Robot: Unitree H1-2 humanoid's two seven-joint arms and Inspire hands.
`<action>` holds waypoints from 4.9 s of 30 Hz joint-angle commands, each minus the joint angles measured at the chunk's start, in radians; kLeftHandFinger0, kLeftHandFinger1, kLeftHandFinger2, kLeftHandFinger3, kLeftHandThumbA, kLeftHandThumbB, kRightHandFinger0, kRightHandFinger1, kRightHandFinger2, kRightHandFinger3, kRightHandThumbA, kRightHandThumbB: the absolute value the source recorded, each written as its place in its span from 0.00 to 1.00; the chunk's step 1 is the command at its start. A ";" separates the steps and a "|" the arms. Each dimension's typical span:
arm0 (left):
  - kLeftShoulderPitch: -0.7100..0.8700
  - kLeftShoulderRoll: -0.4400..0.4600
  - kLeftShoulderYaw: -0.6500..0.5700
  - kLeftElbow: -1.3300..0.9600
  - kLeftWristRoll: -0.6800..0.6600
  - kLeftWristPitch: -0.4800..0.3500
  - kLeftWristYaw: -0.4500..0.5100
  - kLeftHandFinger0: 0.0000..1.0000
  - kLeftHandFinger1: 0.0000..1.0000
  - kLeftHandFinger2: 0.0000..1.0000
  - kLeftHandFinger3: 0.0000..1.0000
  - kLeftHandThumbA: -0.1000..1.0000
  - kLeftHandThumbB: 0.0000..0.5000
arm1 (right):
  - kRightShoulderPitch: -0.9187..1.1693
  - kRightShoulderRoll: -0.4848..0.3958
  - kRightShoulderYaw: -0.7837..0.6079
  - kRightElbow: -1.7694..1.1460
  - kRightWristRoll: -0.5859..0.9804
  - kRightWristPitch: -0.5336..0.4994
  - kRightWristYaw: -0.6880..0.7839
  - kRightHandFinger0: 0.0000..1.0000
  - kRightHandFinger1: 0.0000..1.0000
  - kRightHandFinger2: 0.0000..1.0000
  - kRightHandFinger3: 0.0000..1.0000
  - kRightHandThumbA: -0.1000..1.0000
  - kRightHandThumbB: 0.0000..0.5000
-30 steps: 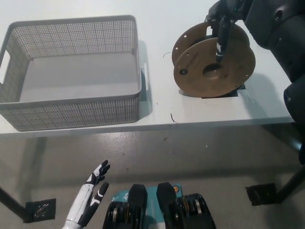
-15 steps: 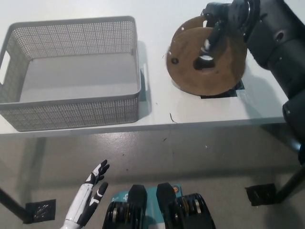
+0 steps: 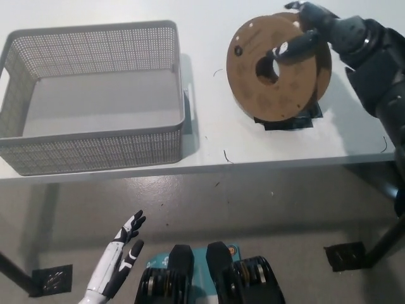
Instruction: Use the right hand to pick up a 3d printing filament and place it into a container on the left side
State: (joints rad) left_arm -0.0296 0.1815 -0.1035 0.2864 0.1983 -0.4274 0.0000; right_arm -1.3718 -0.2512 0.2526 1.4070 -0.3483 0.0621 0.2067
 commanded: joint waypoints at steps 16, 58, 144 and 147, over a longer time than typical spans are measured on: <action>-0.006 0.012 -0.006 -0.018 0.005 -0.043 0.005 1.00 1.00 1.00 1.00 1.00 0.66 | 0.109 -0.017 -0.843 0.040 0.606 0.134 -0.072 0.00 0.02 0.58 1.00 0.00 0.20; 0.003 0.016 -0.008 -0.020 0.016 -0.039 -0.025 1.00 1.00 1.00 1.00 1.00 0.69 | -0.127 0.208 -1.069 0.026 0.777 0.157 -0.035 0.00 0.10 0.66 0.96 0.00 0.20; 0.020 -0.008 -0.020 0.000 0.019 -0.033 -0.043 1.00 1.00 1.00 1.00 1.00 0.61 | 1.102 0.113 -0.054 -2.103 0.157 -0.188 -0.038 1.00 1.00 1.00 1.00 0.98 0.54; 0.023 -0.006 -0.025 -0.003 0.025 -0.034 -0.045 1.00 1.00 1.00 1.00 1.00 0.60 | 1.204 0.147 -0.024 -2.087 0.140 -0.226 -0.054 1.00 1.00 1.00 1.00 1.00 0.50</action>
State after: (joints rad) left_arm -0.0169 0.1911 -0.1320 0.3006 0.2248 -0.4106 -0.0720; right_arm -0.4319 -0.1907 0.1386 0.1077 -0.0074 0.0718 0.1984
